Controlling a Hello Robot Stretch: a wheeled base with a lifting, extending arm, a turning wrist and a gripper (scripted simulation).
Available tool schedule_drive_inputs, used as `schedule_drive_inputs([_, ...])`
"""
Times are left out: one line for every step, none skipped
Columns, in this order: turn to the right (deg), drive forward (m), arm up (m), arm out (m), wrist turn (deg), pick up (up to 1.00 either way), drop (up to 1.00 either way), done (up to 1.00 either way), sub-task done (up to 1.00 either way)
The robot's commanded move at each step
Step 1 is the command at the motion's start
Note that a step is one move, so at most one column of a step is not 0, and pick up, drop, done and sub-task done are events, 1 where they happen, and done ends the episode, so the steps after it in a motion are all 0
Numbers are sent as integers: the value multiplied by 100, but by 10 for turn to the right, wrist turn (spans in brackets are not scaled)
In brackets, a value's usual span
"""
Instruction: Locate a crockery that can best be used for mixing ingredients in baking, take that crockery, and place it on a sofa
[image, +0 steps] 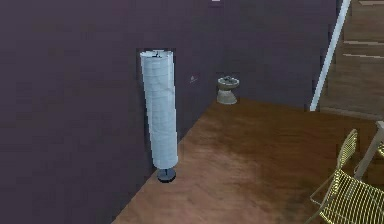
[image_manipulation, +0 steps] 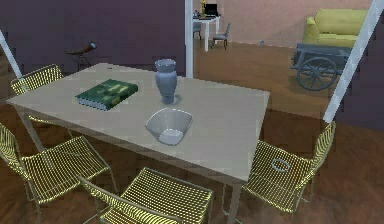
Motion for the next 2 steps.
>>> schedule_drive_inputs([0,0,50,0,0,0,0,0,0])
schedule_drive_inputs([0,0,38,0,0,0,0,0,0])
